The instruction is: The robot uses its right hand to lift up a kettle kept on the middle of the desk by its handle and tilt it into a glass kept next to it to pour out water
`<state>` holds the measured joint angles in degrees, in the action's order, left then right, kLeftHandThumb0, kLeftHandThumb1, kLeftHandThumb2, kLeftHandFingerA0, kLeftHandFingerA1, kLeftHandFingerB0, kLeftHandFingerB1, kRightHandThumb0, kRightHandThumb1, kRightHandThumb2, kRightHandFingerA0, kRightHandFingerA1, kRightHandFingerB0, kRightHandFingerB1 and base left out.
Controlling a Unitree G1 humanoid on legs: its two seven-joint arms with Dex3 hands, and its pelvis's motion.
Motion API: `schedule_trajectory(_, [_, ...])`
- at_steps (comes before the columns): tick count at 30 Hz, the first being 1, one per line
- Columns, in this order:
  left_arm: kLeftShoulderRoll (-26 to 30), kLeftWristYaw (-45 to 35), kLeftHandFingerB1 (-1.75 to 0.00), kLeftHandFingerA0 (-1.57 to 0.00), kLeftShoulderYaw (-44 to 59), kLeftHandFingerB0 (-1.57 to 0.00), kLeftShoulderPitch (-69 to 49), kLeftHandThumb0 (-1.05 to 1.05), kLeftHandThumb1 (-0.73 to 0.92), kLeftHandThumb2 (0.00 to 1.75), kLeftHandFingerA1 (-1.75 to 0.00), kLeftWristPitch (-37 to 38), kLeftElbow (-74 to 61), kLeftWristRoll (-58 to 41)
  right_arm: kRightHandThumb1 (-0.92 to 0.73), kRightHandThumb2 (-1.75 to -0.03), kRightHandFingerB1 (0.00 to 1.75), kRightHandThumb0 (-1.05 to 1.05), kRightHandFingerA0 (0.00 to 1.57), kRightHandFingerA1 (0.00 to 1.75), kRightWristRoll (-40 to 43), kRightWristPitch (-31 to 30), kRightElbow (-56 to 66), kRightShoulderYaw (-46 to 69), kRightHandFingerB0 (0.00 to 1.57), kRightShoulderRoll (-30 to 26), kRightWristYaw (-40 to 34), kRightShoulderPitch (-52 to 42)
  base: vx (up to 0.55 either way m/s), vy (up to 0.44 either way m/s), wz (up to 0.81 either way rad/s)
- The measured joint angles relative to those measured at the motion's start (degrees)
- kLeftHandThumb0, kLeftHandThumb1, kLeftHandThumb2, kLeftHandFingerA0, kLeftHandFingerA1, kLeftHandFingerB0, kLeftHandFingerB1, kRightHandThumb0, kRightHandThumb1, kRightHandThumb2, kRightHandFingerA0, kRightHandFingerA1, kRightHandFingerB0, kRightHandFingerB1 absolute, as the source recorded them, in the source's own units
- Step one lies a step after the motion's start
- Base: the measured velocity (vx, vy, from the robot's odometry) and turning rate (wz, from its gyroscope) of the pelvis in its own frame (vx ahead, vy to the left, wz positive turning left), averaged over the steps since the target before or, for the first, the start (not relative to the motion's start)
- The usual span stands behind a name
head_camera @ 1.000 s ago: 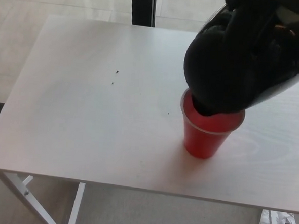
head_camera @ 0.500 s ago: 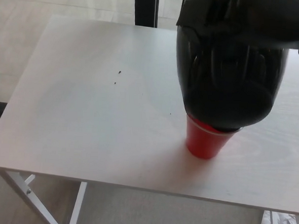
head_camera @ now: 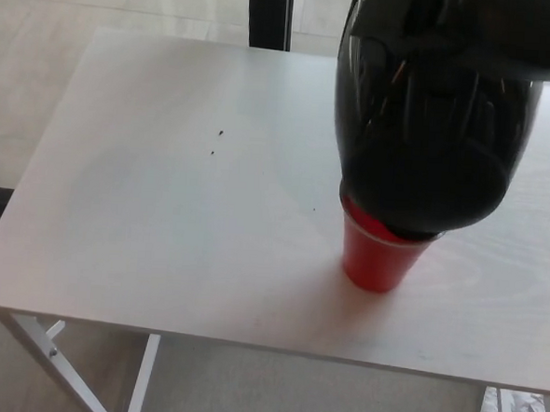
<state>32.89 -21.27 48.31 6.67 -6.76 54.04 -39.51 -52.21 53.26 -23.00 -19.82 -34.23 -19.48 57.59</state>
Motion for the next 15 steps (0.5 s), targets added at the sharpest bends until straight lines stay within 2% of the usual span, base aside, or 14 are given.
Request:
schedule_trajectory(1, [0.00,0.01,-0.96,-1.19,0.00,-1.04,-0.16,-1.05,0.59,0.78,-0.87,0.00,0.00,0.00,-0.36,-1.04,1.53,-0.19,1.00,1.67,-0.57,-0.61,-0.37,0.23,0.82,-0.12,-0.58,0.00,0.00,0.000,0.00])
schedule_trajectory(2, [-0.01,0.00,-0.96,-1.19,0.00,-1.04,-0.25,-1.05,0.59,0.78,-0.86,0.00,0.00,0.00,-0.37,-1.04,1.61,-0.16,0.98,1.75,-0.88,-1.06,-0.61,0.45,0.80,-0.14,-0.84,0.00,0.00,0.000,0.00])
schedule_trajectory(3, [-0.03,0.00,-0.96,-1.19,0.00,-1.04,-0.38,-1.05,0.59,0.78,-0.86,0.00,0.00,0.00,-0.37,-1.04,1.61,-0.16,0.98,1.75,-1.21,-1.95,-1.09,1.03,0.80,-0.14,-1.04,0.02,0.00,0.000,0.00])
schedule_trajectory(4, [-0.04,0.00,-0.95,-1.22,0.01,-1.04,-0.49,-1.05,0.60,0.77,-0.84,0.00,0.00,-0.01,-0.31,-1.09,1.36,-0.15,1.27,1.45,-1.38,-2.83,-1.54,1.58,1.10,-0.15,-1.07,0.03,0.00,0.000,0.00])
schedule_trajectory(5, [-0.04,-0.01,-0.95,-1.22,0.02,-1.04,-0.59,-1.05,0.60,0.77,-0.84,0.00,0.01,-0.01,-0.31,-1.09,1.36,-0.15,1.27,1.45,-1.50,-3.85,-2.04,2.19,1.10,-0.17,-1.08,0.05,0.00,0.000,0.00])
schedule_trajectory(6, [-0.05,-0.01,-0.93,-1.20,0.02,-1.07,-0.59,-1.05,0.59,0.77,-0.85,0.00,0.05,-0.02,-0.40,-1.08,1.72,-0.12,0.95,1.75,-1.54,-4.57,-2.73,2.67,0.72,-0.17,-1.22,0.16,0.00,0.000,0.00])
schedule_trajectory(8, [-0.07,-0.02,-0.96,-1.20,0.06,-1.05,-0.63,-1.05,0.62,0.78,-0.86,0.00,0.07,-0.04,-0.46,-0.90,1.75,-0.14,0.90,1.75,-1.51,-6.17,-4.42,3.70,0.68,-0.17,-1.24,0.25,0.00,0.000,0.00])
schedule_trajectory(9, [-0.08,-0.02,-0.94,-1.22,0.07,-1.07,-0.66,-1.05,0.62,0.78,-0.85,0.00,0.06,-0.04,-0.45,-0.92,1.66,-0.16,0.86,1.75,-1.45,-6.94,-5.28,4.29,0.72,-0.15,-1.22,0.27,0.00,0.000,0.00])
schedule_trajectory(10, [-0.09,0.00,-0.95,-1.24,0.08,-1.04,-0.74,-1.05,0.62,0.78,-0.82,0.00,0.05,-0.04,-0.55,-0.87,1.48,-0.21,1.08,1.74,-1.36,-7.75,-6.23,4.86,0.72,-0.15,-1.09,0.27,0.00,0.000,0.00])
schedule_trajectory(11, [-0.11,0.05,-0.96,-1.25,0.07,-1.05,-0.83,-1.05,0.63,0.78,-0.82,0.00,0.04,-0.03,-0.51,-0.96,1.44,-0.20,0.91,1.69,-1.24,-8.60,-7.08,5.37,0.82,-0.19,-0.81,0.27,0.00,0.000,0.00])
schedule_trajectory(12, [-0.12,0.06,-0.96,-1.25,0.06,-1.05,-0.94,-1.05,0.63,0.78,-0.82,0.00,0.01,-0.02,-0.51,-0.96,1.44,-0.20,0.91,1.69,-1.15,-9.26,-7.68,5.81,0.82,-0.23,-0.51,0.27,0.00,0.000,0.00])
schedule_trajectory(13, [-0.15,0.10,-0.93,-1.25,0.05,-1.08,-1.03,-1.05,0.62,0.78,-0.82,0.00,-0.01,-0.01,-0.53,-0.81,0.98,-0.27,0.97,1.65,-0.95,-9.71,-8.30,6.28,0.92,-0.24,-0.35,0.27,0.00,0.000,0.00])
schedule_trajectory(14, [-0.22,0.13,-0.94,-1.24,0.05,-1.07,-1.15,-1.05,0.61,0.78,-0.84,0.00,-0.06,-0.01,-0.54,-0.74,0.78,-0.26,0.92,1.57,-0.73,-10.28,-8.85,6.81,0.97,-0.33,-0.13,0.27,0.00,0.000,0.00])
schedule_trajectory(15, [-0.26,0.13,-0.95,-1.25,0.05,-1.06,-1.19,-1.05,0.61,0.78,-0.82,0.00,-0.09,-0.01,-0.56,-0.72,0.79,-0.28,0.92,1.58,-0.61,-10.53,-9.12,7.00,0.96,-0.40,-0.07,0.27,0.00,0.000,0.00])
